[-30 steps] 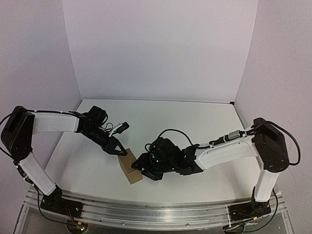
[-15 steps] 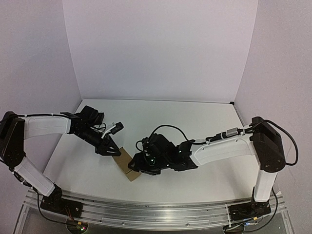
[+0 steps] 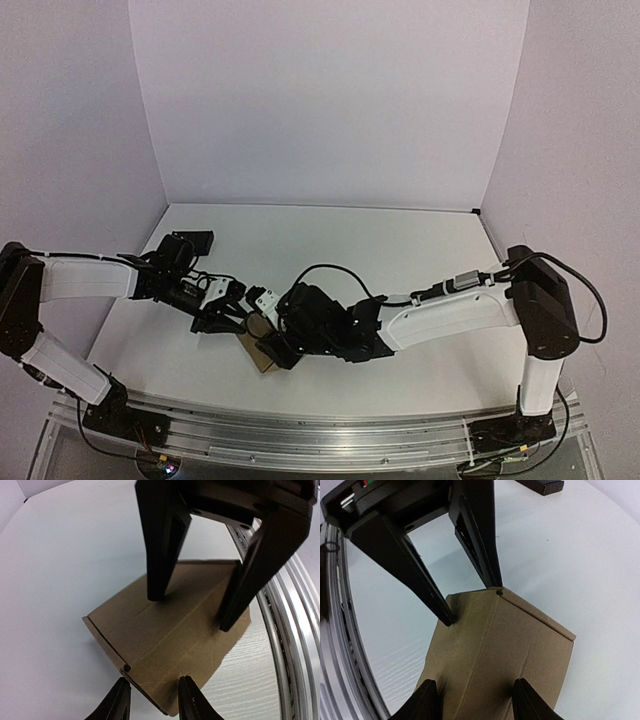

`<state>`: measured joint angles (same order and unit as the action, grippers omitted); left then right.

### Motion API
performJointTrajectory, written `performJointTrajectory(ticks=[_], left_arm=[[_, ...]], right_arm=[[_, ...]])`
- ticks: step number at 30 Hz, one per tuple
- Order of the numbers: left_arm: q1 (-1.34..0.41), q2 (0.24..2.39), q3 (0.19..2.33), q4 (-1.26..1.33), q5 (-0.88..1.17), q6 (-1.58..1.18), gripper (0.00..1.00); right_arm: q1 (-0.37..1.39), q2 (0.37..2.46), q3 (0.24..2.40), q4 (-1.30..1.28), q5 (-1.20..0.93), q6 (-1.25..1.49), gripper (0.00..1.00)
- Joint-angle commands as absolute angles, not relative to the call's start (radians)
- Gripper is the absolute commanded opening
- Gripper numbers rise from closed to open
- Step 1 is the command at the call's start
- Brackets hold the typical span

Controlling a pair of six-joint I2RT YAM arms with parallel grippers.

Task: Fold the paper box

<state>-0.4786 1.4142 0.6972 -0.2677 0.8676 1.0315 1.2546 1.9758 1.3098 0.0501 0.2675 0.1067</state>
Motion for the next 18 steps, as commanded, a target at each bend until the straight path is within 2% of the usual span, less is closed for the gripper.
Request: performJointTrajectory(ticks=[1,8,11,18], left_arm=[[-0.525,1.433,0.681,-0.389,0.925,1.222,0.35],[-0.520,1.364,0.648,-0.442,0.808,1.234,0.50],[-0.518,1.333,0.644,-0.469,0.781,1.236,0.52],[-0.519,1.277,0.617,-0.470,0.827,1.261,0.54]], right_arm=[[1.253,2.035,1.370,0.048,0.295,-0.104,0.52],[1.275,2.050,1.382,0.017,0.316,-0.157,0.66],[1.275,2.003,1.377,0.009,0.304,-0.137,0.73],[1.273,1.769,1.293,-0.055,0.245,0.266,0.78]])
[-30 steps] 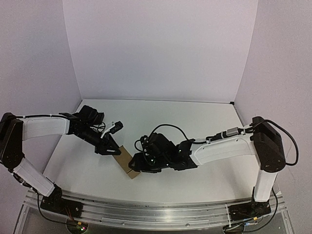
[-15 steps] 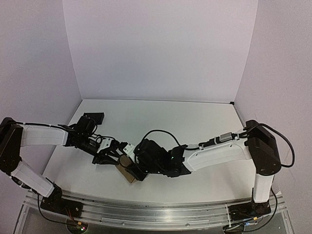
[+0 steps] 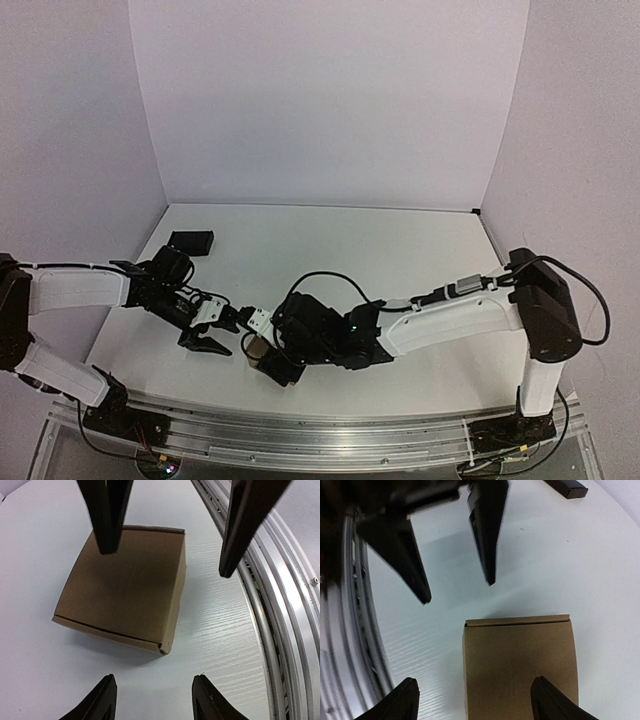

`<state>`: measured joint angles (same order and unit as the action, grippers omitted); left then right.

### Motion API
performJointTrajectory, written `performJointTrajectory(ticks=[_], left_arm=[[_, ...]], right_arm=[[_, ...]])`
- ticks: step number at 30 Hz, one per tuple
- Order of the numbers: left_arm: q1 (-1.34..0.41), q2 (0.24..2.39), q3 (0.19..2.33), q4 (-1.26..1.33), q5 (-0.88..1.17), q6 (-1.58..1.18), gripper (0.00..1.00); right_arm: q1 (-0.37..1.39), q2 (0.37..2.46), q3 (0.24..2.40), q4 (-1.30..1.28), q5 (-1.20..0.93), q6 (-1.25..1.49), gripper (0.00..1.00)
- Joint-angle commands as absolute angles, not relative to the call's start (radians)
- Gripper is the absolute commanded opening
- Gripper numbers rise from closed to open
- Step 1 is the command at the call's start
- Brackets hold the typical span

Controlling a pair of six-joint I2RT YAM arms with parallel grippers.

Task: Fold the paper box

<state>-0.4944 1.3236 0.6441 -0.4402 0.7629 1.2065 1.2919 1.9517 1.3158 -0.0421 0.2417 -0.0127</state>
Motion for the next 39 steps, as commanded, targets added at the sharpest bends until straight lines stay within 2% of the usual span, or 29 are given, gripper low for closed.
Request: performJointTrajectory(ticks=[1,6,9,14,19,27,33,39], left_arm=[[-0.519,1.274,0.614,-0.461,0.835,1.255,0.56],[-0.538,1.305,0.587,-0.388,0.813,1.242,0.63],[-0.564,1.359,0.587,-0.318,0.764,1.201,0.63],[-0.603,1.446,0.621,-0.207,0.691,1.067,0.63],[-0.665,1.482,0.623,-0.123,0.617,0.976,0.61],[-0.690,1.537,0.644,0.021,0.572,0.824,0.54],[-0.690,1.584,0.651,0.159,0.506,0.821,0.51],[-0.689,1.644,0.685,0.240,0.456,0.836,0.50]], right_arm=[[1.271,1.741,1.276,-0.095,0.268,0.352,0.78],[1.204,1.648,1.111,-0.264,0.308,0.999,0.70],[1.178,1.659,1.038,-0.238,0.244,1.183,0.67],[1.146,1.737,1.039,-0.023,0.120,1.210,0.65],[1.122,1.829,0.993,0.178,0.058,1.294,0.53],[1.031,1.952,1.114,0.185,0.016,1.169,0.44],[0.930,2.031,1.219,0.141,-0.047,1.027,0.44],[0.911,2.068,1.243,0.127,-0.106,1.060,0.43]])
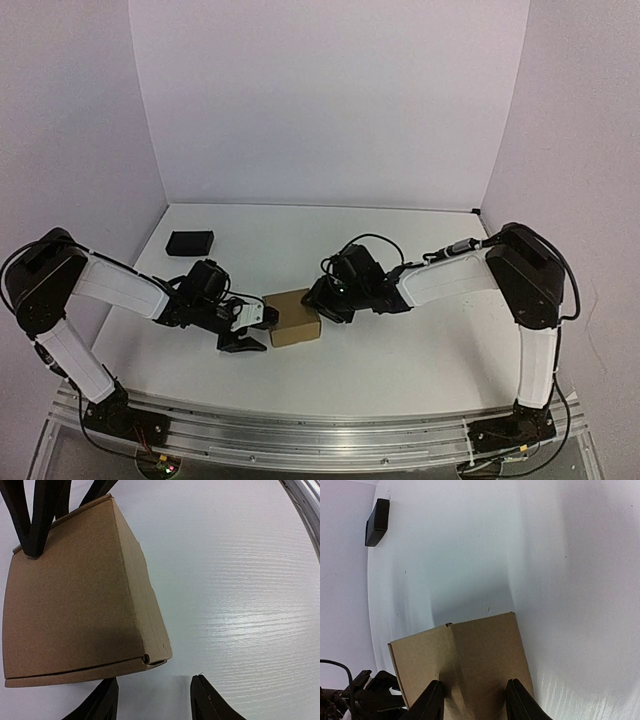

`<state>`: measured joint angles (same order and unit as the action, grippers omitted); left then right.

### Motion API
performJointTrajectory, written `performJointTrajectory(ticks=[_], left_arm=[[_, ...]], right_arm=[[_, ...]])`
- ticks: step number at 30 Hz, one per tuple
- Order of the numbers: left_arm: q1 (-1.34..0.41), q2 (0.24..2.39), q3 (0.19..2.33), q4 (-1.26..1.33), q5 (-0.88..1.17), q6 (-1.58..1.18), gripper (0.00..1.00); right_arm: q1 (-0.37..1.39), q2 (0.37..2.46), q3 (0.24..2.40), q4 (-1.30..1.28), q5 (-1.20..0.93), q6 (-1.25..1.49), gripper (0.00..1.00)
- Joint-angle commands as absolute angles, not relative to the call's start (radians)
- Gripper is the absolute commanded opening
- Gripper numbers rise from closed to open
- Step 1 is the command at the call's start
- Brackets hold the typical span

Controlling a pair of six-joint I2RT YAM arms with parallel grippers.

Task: Fold the paper box

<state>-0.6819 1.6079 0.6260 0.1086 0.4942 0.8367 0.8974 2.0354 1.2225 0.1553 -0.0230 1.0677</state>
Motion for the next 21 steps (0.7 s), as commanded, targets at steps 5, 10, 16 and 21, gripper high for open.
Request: performJointTrajectory(ticks=[5,10,16,21], left_arm=[[-0.683,1.666,0.683,0.290,0.385,0.837,0.51],[-0.681,1.672,0.701,0.280,0.380,0.834,0.53],[-0.681,1.674,0.712,0.277,0.363,0.831,0.54],[-0.680,1.670,0.704,0.270,0.366,0.844,0.55]], right_arm=[[0.917,2.030,1.207,0.125,-0.086,1.107,0.41],[0.932,2.001,1.171,0.123,-0.061,1.118,0.40],[0.939,1.969,1.133,0.122,-0.041,1.137,0.41],[0.942,1.956,1.112,0.120,-0.026,1.133,0.46]])
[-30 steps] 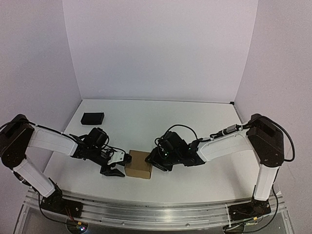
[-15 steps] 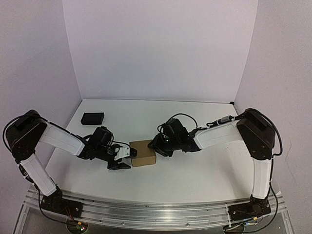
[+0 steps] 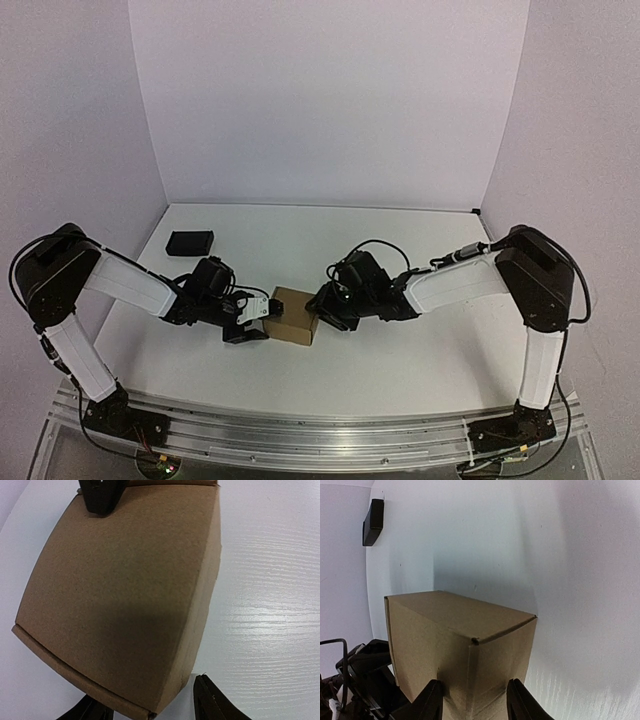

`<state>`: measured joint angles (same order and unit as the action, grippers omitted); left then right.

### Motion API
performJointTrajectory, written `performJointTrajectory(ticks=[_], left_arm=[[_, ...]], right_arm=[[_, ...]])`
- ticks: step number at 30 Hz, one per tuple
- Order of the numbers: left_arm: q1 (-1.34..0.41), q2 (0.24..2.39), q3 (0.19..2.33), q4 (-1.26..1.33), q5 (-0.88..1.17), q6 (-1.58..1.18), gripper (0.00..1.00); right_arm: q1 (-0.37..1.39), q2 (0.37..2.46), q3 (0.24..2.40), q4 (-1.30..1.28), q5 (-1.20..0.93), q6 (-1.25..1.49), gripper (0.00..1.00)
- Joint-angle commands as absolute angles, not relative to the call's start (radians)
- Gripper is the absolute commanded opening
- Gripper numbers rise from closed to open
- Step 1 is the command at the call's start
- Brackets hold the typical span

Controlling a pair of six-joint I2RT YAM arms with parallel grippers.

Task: Fold the paper box

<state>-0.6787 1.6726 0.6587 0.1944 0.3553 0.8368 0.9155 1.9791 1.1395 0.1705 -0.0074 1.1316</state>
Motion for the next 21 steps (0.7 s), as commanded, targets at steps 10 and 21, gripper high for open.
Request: performJointTrajectory(ticks=[10,21], left_arm=[[-0.685,1.610,0.702,0.176,0.455,0.867,0.50],[-0.687,1.602,0.688,0.228,0.413,0.870,0.49]], right_arm=[[0.923,1.963,1.160,0.096,-0.004,1.037,0.46],[0.922,1.951,1.168,0.065,0.000,1.012,0.47]])
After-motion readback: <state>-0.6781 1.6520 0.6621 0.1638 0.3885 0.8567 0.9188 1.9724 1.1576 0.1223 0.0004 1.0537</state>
